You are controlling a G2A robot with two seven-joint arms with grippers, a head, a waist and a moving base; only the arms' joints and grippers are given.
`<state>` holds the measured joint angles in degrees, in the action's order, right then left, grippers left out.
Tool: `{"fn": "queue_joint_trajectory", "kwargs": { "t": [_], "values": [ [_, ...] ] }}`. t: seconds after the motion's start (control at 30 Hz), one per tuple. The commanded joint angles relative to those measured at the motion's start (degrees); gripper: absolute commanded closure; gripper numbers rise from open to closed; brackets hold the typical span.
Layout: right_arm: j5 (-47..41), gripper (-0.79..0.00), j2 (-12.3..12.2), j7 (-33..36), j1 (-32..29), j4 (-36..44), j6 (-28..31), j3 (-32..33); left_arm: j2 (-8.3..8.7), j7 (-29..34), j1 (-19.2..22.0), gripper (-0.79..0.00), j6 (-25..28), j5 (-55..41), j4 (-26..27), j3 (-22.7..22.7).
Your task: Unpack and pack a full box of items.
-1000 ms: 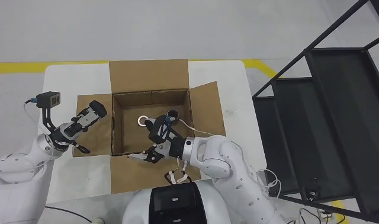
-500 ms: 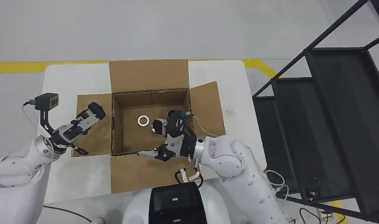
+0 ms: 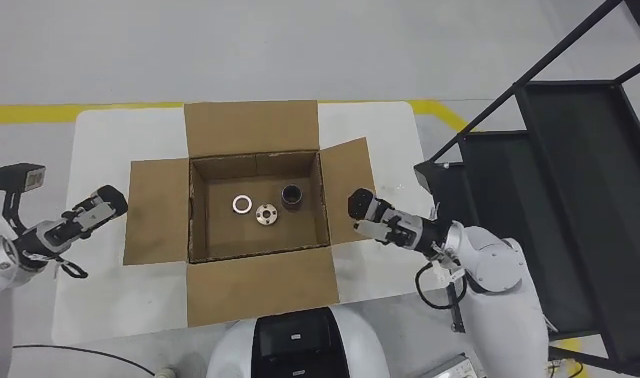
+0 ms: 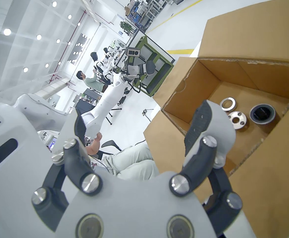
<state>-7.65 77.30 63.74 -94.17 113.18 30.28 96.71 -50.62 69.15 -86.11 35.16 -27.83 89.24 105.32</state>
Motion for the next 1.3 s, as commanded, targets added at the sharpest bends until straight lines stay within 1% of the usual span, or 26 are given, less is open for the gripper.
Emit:
{"fn": "queue_joint_trajectory", "kwargs": {
  "t": [0.0, 0.1, 0.4, 0.47, 0.57, 0.67, 0.73, 0.83, 0.9, 1.0, 1.03, 1.1, 1.17, 1.23, 1.27],
  "values": [
    [-2.6, -0.785, -0.4, 1.0, -0.4, -0.7, -0.6, 2.3, 0.63, -0.2, 0.7, -0.785, 0.2, 0.8, -1.4, -0.8],
    [-3.4, -0.785, -0.7, 0.8, -0.6, -1.2, -0.2, 3.4, 1.14, -1.0, 1.4, -0.785, 1.0, -0.3, -3.3, -2.1],
    [-3.4, -0.785, -0.7, 0.8, -0.6, -1.2, -0.2, 3.4, 1.14, -1.0, 1.4, -0.785, 1.0, -0.3, -3.3, -2.1],
    [-1.7, -0.785, -0.8, -0.1, -1.2, -0.9, -1.4, 2.6, 1.21, -1.1, 1.3, -0.785, 0.2, 1.6, -2.2, -2.3],
    [0.3, -0.785, -1.0, -3.1, -2.4, -0.3, -2.1, 3.0, 1.32, -3.9, 1.0, -0.785, 0.2, 6.2, -1.4, -1.4],
    [0.6, -0.785, -1.3, -5.8, -3.2, -1.1, -2.1, 4.6, 1.35, -8.3, 2.2, -0.785, -0.2, 12.7, -3.9, -1.4],
    [0.7, -0.785, -1.5, -7.1, -3.4, -2.0, -1.9, 5.5, 1.24, -13.3, 3.5, -0.785, -0.7, 18.1, -6.2, -2.0],
    [2.3, -0.785, -1.7, -9.1, -3.5, -3.4, -2.4, 6.2, 0.77, -18.7, 4.6, -0.785, -1.3, 20.0, -9.3, -4.1],
    [5.2, -0.785, -1.9, -10.9, -3.3, -4.9, -3.2, 6.8, 0.50, -21.6, 5.5, -0.785, -1.9, 22.6, -11.0, -5.8],
    [7.5, -0.785, -2.1, -13.2, -2.3, -7.1, -4.5, 6.1, 0.08, -24.8, 7.2, -0.785, -4.1, 26.3, -13.9, -8.8],
    [7.8, -0.785, -2.1, -13.9, -2.0, -7.9, -5.0, 5.6, -0.17, -25.2, 7.9, -0.785, -4.8, 25.7, -14.9, -10.2],
    [9.3, -0.785, -2.2, -15.0, -1.3, -9.3, -5.7, 4.9, -0.45, -25.2, 9.4, -0.785, -5.8, 26.1, -16.9, -12.1],
    [9.6, -0.785, -2.3, -15.3, -0.5, -10.9, -6.9, 3.6, -0.74, -23.1, 10.7, -0.785, -6.1, 24.8, -18.5, -14.3],
    [10.3, -0.785, -2.4, -15.0, 0.5, -12.3, -7.8, 2.2, -0.92, -19.3, 12.0, -0.785, -5.7, 23.2, -19.5, -16.2],
    [10.2, -0.785, -2.5, -14.8, 0.9, -12.9, -8.0, 1.6, -1.01, -16.7, 12.7, -0.785, -5.1, 20.6, -20.2, -16.9]
  ]
}}
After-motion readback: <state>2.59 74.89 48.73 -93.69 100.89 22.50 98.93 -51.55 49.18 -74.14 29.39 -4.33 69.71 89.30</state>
